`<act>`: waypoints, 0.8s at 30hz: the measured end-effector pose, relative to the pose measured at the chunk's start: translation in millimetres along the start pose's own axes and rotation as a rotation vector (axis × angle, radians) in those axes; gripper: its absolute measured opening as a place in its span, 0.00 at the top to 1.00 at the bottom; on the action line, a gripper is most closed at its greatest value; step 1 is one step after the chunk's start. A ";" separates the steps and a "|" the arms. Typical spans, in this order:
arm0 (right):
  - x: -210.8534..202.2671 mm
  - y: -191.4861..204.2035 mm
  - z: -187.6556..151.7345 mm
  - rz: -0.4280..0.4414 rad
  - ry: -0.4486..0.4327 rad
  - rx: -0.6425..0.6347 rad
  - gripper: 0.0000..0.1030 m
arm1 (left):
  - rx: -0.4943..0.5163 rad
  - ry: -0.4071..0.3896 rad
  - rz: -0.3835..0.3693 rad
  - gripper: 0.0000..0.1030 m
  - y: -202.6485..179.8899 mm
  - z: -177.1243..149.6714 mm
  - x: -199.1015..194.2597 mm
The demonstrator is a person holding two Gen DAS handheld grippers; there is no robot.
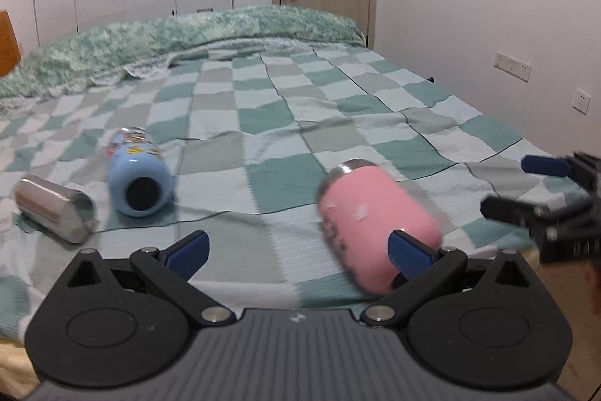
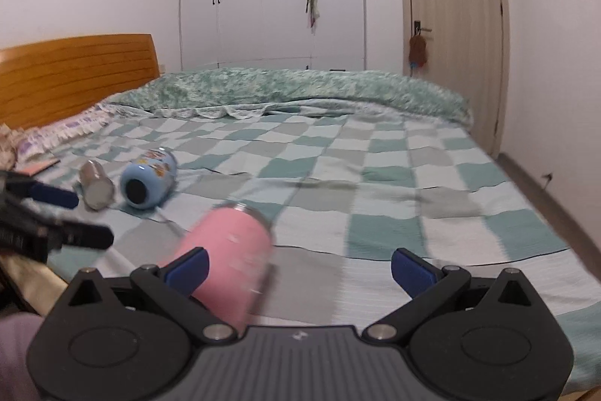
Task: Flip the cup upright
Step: 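Close the left gripper on the pink cup while the right gripper opens and releases it, then rotate the held pink cup with the left gripper until its opening faces up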
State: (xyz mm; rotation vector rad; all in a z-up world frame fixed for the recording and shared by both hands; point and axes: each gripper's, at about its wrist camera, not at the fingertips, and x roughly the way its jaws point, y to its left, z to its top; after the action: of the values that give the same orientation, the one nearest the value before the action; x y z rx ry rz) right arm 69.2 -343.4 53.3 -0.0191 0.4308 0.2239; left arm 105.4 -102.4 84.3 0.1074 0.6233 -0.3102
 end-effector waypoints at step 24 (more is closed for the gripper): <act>51.1 -74.4 -34.5 0.031 -0.024 0.002 0.00 | -0.178 0.397 0.077 0.00 -59.7 53.9 136.3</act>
State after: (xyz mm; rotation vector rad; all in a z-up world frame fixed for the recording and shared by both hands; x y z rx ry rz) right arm 116.5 -407.4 -1.5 -0.0078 0.4080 0.2537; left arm 221.1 -203.8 47.2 0.0211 1.0350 -0.1568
